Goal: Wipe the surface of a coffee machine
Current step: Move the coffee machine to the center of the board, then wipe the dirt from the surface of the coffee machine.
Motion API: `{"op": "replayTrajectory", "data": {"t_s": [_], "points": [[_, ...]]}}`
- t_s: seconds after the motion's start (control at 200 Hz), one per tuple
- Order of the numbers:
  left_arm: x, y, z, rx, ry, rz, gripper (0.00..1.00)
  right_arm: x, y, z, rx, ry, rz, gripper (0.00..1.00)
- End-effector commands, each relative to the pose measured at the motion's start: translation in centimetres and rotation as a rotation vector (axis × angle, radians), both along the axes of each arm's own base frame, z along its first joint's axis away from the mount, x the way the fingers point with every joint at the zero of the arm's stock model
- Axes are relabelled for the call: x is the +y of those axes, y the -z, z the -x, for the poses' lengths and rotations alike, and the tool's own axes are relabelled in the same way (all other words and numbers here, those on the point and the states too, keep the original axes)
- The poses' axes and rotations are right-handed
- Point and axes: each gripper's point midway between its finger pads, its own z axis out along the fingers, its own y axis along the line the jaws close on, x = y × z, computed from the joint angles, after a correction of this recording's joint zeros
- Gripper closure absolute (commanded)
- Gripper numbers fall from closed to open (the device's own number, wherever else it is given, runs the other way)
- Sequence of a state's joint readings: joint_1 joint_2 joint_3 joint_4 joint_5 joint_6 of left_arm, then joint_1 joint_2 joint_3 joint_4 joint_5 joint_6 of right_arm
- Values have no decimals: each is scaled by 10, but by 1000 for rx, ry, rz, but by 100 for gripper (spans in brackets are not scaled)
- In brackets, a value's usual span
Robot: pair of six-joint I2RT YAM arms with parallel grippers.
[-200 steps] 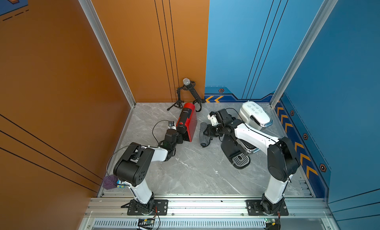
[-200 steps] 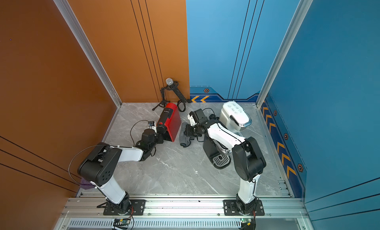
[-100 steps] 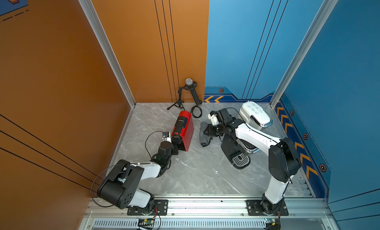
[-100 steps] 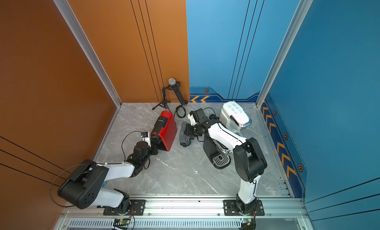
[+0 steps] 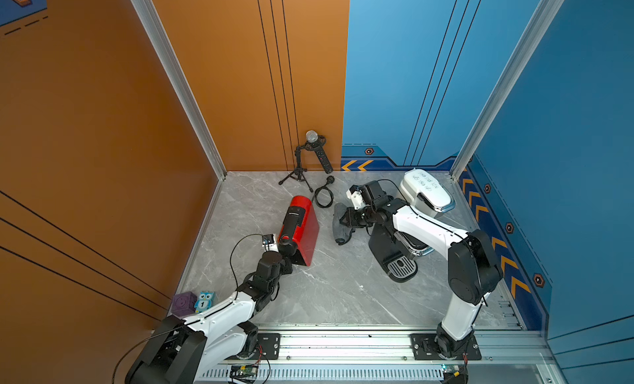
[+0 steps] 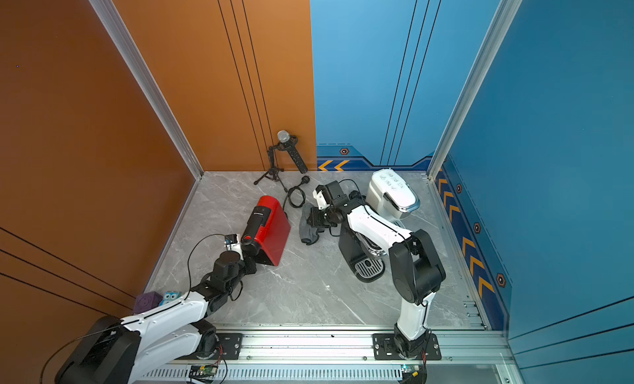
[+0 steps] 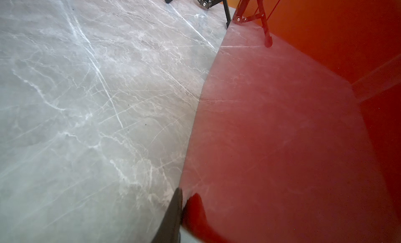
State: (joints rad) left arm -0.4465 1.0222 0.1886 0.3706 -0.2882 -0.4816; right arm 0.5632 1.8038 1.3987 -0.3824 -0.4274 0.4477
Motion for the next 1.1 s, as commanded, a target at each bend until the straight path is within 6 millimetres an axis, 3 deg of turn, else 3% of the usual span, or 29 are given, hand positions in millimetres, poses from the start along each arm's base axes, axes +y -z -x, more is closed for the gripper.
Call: {"op": "replayTrajectory", "data": {"t_s": [0.0, 0.235, 0.285, 0.315, 0.41, 0.57, 0.681, 0.761, 0.841, 0.896, 0.916, 1.096], "points": [[3, 15, 14, 84, -34, 33, 100, 18, -68, 27, -137, -162, -107, 86], [-6, 9, 8, 81, 7, -14, 100, 45, -158, 81, -273, -387, -242, 86], [-8, 10, 7, 89, 15, -22, 100, 54, -168, 89, -291, -432, -234, 86], [-8, 13, 7, 100, 17, -27, 100, 71, -171, 107, -291, -497, -225, 86], [-11, 17, 8, 115, 22, -41, 100, 100, -179, 125, -294, -584, -198, 86], [-13, 13, 6, 102, 22, -35, 100, 129, -137, 120, -239, -616, -50, 86], [-13, 11, 7, 95, 22, -30, 100, 128, -96, 109, -205, -599, 98, 87], [-12, 11, 7, 96, 22, -32, 100, 120, -75, 90, -205, -543, 186, 87], [-12, 13, 9, 102, 27, -36, 100, 116, -67, 70, -213, -487, 228, 87], [-12, 13, 9, 103, 28, -36, 100, 113, -72, 56, -225, -441, 232, 87], [-12, 13, 9, 102, 27, -36, 100, 115, -60, 49, -210, -430, 248, 87], [-12, 13, 10, 106, 27, -34, 100, 115, -48, -3, -180, -317, 228, 87]]}}
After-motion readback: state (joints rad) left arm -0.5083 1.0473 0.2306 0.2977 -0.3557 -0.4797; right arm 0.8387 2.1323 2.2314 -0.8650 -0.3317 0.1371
